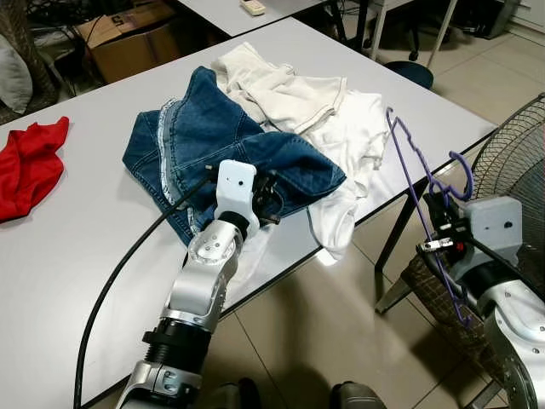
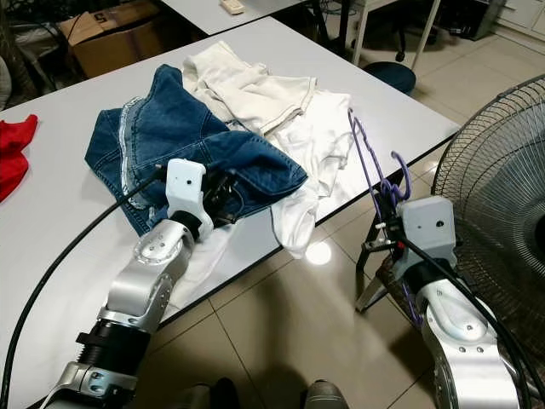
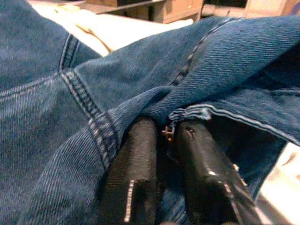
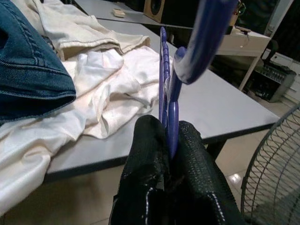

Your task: Hang hanger

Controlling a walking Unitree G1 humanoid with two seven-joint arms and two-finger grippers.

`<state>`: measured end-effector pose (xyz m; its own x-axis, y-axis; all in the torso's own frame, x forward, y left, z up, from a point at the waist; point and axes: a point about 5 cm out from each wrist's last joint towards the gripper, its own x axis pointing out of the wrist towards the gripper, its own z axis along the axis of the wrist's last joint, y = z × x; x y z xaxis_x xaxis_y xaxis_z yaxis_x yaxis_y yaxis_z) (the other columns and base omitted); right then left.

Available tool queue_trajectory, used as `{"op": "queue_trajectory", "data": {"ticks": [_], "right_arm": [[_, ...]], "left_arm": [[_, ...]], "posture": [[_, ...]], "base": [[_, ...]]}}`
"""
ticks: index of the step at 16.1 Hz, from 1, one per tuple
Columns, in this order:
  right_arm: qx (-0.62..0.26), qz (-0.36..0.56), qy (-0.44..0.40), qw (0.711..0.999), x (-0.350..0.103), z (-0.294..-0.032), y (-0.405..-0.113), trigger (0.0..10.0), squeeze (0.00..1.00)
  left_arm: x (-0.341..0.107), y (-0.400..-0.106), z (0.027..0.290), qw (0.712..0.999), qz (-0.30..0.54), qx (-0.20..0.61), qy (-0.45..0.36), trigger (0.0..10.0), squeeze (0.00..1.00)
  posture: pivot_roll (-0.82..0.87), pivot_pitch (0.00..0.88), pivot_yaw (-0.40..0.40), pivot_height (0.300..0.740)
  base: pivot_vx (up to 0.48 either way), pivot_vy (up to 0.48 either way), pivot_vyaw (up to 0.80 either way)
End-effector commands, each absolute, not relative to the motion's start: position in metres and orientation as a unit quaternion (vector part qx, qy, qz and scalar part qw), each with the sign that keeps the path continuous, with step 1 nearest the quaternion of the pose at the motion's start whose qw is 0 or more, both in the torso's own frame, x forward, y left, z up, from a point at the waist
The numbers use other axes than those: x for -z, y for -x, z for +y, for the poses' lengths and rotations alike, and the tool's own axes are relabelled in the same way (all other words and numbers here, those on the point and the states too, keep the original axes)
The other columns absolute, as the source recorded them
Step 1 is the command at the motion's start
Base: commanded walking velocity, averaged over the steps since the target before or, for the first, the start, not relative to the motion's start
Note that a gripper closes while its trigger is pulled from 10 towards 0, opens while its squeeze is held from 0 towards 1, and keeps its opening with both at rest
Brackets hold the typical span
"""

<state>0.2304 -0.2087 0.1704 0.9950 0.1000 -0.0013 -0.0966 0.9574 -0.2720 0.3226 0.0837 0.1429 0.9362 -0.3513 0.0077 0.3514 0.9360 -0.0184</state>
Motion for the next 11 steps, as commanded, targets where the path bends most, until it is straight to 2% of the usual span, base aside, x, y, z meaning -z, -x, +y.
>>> {"op": "queue_trajectory", "data": {"ticks": [1, 2, 3, 4, 5, 6, 7, 8, 9, 10, 11], "right_arm": [[-0.055, -0.007, 0.137, 0.989, -0.172, -0.207, -0.23, 10.0, 0.0], [-0.055, -0.008, 0.136, 0.989, -0.172, -0.207, -0.231, 10.0, 0.0], [-0.057, -0.011, 0.134, 0.989, -0.172, -0.205, -0.234, 10.0, 0.0], [-0.06, -0.013, 0.131, 0.989, -0.172, -0.203, -0.236, 10.0, 0.0], [-0.062, -0.014, 0.13, 0.989, -0.172, -0.202, -0.237, 10.0, 0.0], [-0.067, -0.016, 0.126, 0.99, -0.171, -0.2, -0.239, 10.0, 0.0], [-0.072, -0.018, 0.123, 0.99, -0.171, -0.197, -0.241, 10.0, 0.0], [-0.074, -0.019, 0.122, 0.99, -0.171, -0.196, -0.241, 10.0, 0.0], [-0.076, -0.022, 0.119, 0.99, -0.171, -0.194, -0.243, 10.0, 0.0], [-0.076, -0.024, 0.117, 0.99, -0.171, -0.193, -0.243, 10.0, 0.0], [-0.076, -0.026, 0.114, 0.99, -0.171, -0.192, -0.244, 10.0, 0.0]], "left_arm": [[-0.147, -0.321, 0.091, 0.983, -0.009, 0.181, 0.011, 0.0, 0.0], [-0.148, -0.32, 0.093, 0.981, -0.009, 0.191, 0.012, 0.0, 0.0], [-0.157, -0.317, 0.105, 0.97, -0.007, 0.243, 0.002, 0.0, 0.0], [-0.167, -0.32, 0.125, 0.972, -0.01, 0.235, 0.002, 0.0, 0.0], [-0.175, -0.323, 0.138, 0.977, -0.02, 0.212, 0.004, 0.0, 0.0], [-0.199, -0.332, 0.169, 0.987, -0.057, 0.152, 0.006, 0.0, 0.0], [-0.235, -0.339, 0.207, 0.99, -0.124, 0.058, -0.014, 0.0, 0.0], [-0.25, -0.34, 0.221, 0.988, -0.151, 0.022, -0.029, 0.0, 0.0], [-0.281, -0.336, 0.241, 0.973, -0.208, -0.04, -0.091, 0.0, 0.0], [-0.294, -0.333, 0.245, 0.965, -0.229, -0.046, -0.119, 0.0, 0.0], [-0.324, -0.325, 0.244, 0.942, -0.279, -0.046, -0.183, 0.0, 0.0]], "posture": [[-0.27, 0.125, 0.102, 0.74], [-0.27, 0.123, 0.102, 0.74], [-0.26, 0.119, 0.101, 0.74], [-0.25, 0.115, 0.101, 0.74], [-0.25, 0.113, 0.1, 0.74], [-0.24, 0.11, 0.1, 0.74], [-0.22, 0.105, 0.1, 0.74], [-0.22, 0.103, 0.101, 0.74], [-0.21, 0.1, 0.105, 0.74], [-0.21, 0.098, 0.108, 0.74], [-0.21, 0.096, 0.11, 0.74]], "base": [[0.0, 0.0, 0.0], [0.0, 0.0, 0.0], [0.0, 0.0, 0.0], [0.0, 0.0, 0.0], [0.0, 0.0, 0.0], [0.0, 0.0, 0.0], [0.0, 0.0, 0.0], [0.0, 0.0, 0.0], [0.0, 0.0, 0.0], [0.0, 0.0, 0.0], [0.0, 0.0, 0.0]]}}
